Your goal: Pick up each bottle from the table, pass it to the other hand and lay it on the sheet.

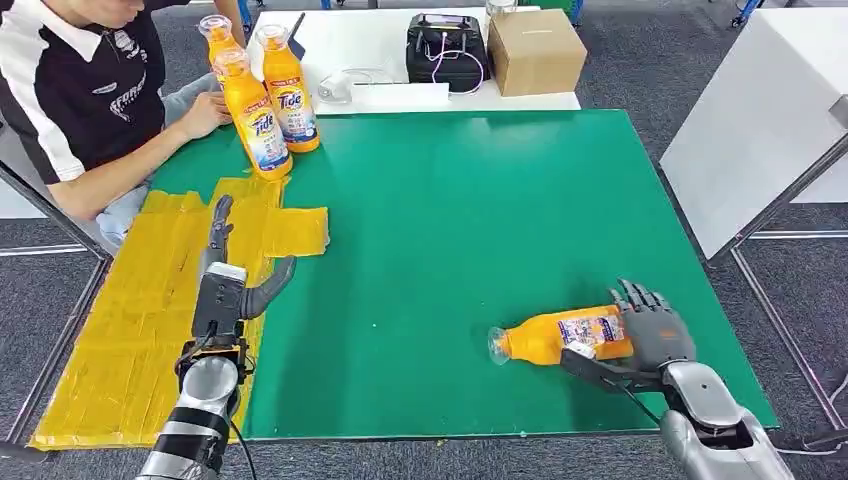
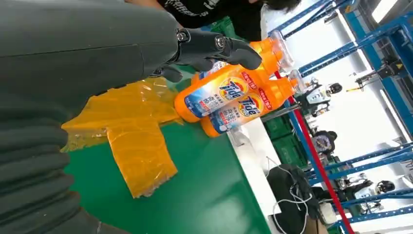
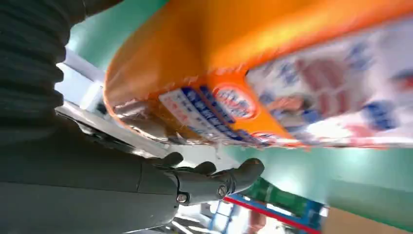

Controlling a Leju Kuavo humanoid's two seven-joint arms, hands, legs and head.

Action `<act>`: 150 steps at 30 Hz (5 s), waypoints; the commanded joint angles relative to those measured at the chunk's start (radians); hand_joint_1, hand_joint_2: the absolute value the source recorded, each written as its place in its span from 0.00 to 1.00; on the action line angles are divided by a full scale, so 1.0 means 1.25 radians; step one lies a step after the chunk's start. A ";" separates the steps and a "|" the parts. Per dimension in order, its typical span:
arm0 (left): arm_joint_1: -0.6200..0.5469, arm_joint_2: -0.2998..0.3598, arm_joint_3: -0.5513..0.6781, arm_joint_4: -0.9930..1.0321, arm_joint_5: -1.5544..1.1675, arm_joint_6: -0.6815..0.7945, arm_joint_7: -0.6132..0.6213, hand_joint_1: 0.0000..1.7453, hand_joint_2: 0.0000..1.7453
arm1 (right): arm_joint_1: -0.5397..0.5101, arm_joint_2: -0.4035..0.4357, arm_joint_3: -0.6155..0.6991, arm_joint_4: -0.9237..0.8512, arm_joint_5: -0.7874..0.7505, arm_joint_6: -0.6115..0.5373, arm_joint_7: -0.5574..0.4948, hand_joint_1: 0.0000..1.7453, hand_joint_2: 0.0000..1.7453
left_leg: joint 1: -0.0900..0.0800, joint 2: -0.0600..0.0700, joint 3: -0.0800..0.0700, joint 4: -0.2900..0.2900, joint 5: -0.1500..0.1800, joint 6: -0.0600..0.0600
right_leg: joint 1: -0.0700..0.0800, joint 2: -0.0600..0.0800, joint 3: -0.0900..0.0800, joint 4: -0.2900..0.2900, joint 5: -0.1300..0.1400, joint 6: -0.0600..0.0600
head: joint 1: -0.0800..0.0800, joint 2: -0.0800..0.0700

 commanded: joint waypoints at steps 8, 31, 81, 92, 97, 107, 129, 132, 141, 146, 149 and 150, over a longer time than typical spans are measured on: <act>-0.042 0.005 -0.019 0.073 0.009 -0.003 -0.004 0.00 1.00 | -0.064 -0.011 0.112 0.112 -0.024 0.002 -0.043 0.02 1.00 | 0.001 0.001 0.004 -0.001 -0.001 0.000 | 0.001 0.000 0.005 -0.002 0.000 0.000 | 0.000 0.000; -0.041 0.003 -0.020 0.089 0.023 0.002 -0.011 0.00 1.00 | -0.085 -0.022 0.156 0.152 -0.065 -0.030 -0.020 1.00 1.00 | 0.001 -0.001 0.005 -0.001 0.000 0.000 | 0.001 -0.001 0.006 -0.002 0.000 0.000 | 0.000 0.000; -0.025 0.031 -0.255 -0.024 0.188 -0.261 0.036 0.00 1.00 | -0.214 0.437 0.072 0.179 -0.645 -0.073 -0.271 1.00 1.00 | 0.002 0.004 0.004 0.000 -0.001 -0.001 | 0.003 0.003 0.004 -0.001 0.000 0.000 | 0.000 0.000; -0.007 0.023 -0.257 -0.044 0.208 -0.258 0.033 0.00 1.00 | -0.219 0.457 0.141 0.201 -0.646 -0.064 -0.276 1.00 1.00 | 0.001 0.002 0.002 0.000 -0.001 -0.001 | 0.002 0.002 0.002 0.000 0.000 0.000 | 0.001 0.000; -0.019 0.018 -0.262 -0.024 0.209 -0.257 0.033 0.00 1.00 | -0.230 0.471 0.208 0.227 -0.644 -0.054 -0.280 1.00 1.00 | 0.001 0.002 0.003 -0.001 -0.001 -0.001 | 0.002 0.001 0.003 -0.001 0.000 0.000 | 0.000 0.000; -0.024 0.017 -0.262 -0.018 0.209 -0.256 0.033 0.00 1.00 | -0.230 0.472 0.225 0.231 -0.633 -0.056 -0.283 1.00 1.00 | 0.002 0.001 0.002 0.000 0.000 -0.001 | 0.002 0.000 0.002 -0.001 0.000 0.000 | 0.000 0.000; -0.060 0.000 -0.270 0.033 0.217 -0.258 0.031 0.00 1.00 | -0.243 0.479 0.328 0.285 -0.589 -0.052 -0.291 1.00 1.00 | 0.002 0.000 0.003 -0.001 0.000 -0.001 | 0.002 0.000 0.003 -0.001 0.000 0.000 | 0.000 0.000; -0.063 -0.002 -0.267 0.037 0.220 -0.256 0.028 0.00 1.00 | -0.247 0.480 0.332 0.293 -0.590 -0.052 -0.292 1.00 1.00 | 0.002 0.000 0.002 -0.001 0.000 -0.001 | 0.002 -0.001 0.003 -0.001 0.000 0.000 | 0.000 0.000; -0.061 -0.008 -0.254 0.037 0.237 -0.246 0.023 1.00 1.00 | -0.246 0.481 0.333 0.298 -0.590 -0.057 -0.292 1.00 1.00 | 0.001 0.000 0.001 -0.001 0.000 -0.001 | 0.002 0.000 0.002 0.000 0.000 0.000 | 0.000 0.000; -0.061 -0.008 -0.254 0.037 0.237 -0.246 0.023 1.00 1.00 | -0.246 0.481 0.333 0.298 -0.590 -0.057 -0.292 1.00 1.00 | 0.001 0.000 0.001 0.000 0.000 -0.001 | 0.002 -0.001 0.002 0.000 0.000 0.000 | 0.000 0.000; -0.061 -0.008 -0.254 0.037 0.237 -0.246 0.023 1.00 1.00 | -0.246 0.481 0.333 0.298 -0.590 -0.057 -0.292 1.00 1.00 | 0.002 0.001 0.004 -0.001 -0.001 -0.001 | 0.003 0.000 0.005 -0.002 0.000 0.000 | 0.000 0.000; -0.061 -0.008 -0.254 0.037 0.237 -0.246 0.023 1.00 1.00 | -0.246 0.481 0.333 0.298 -0.590 -0.057 -0.292 1.00 1.00 | 0.002 0.000 0.003 -0.001 0.000 -0.001 | 0.002 -0.001 0.004 -0.001 0.000 0.000 | 0.000 0.000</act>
